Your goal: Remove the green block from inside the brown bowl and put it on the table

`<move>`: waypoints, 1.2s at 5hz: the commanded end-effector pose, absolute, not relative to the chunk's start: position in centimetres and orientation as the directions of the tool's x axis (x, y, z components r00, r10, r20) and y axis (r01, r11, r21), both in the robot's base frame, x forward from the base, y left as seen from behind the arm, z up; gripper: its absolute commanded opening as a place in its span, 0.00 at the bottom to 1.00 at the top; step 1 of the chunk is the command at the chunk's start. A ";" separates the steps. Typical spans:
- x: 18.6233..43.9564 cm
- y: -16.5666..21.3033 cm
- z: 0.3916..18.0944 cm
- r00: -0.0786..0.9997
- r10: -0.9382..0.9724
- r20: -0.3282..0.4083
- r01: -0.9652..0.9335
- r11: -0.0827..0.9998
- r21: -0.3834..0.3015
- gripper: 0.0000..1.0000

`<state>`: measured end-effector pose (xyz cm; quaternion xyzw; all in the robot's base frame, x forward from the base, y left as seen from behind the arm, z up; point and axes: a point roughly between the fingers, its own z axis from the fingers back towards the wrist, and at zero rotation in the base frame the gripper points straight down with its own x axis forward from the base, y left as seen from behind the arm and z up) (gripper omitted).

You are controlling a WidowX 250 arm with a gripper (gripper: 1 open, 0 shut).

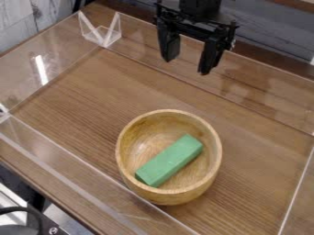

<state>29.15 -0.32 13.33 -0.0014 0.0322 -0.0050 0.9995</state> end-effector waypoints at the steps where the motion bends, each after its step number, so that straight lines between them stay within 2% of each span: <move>1: 28.4 -0.6 12.8 0.997 -0.011 -0.078 0.011 1.000 -0.002 1.00; 3: 24.0 -2.2 12.6 0.998 -0.053 -0.026 0.054 0.999 0.003 1.00; 6: 21.8 -3.2 11.2 0.998 -0.061 -0.023 0.061 0.998 0.007 1.00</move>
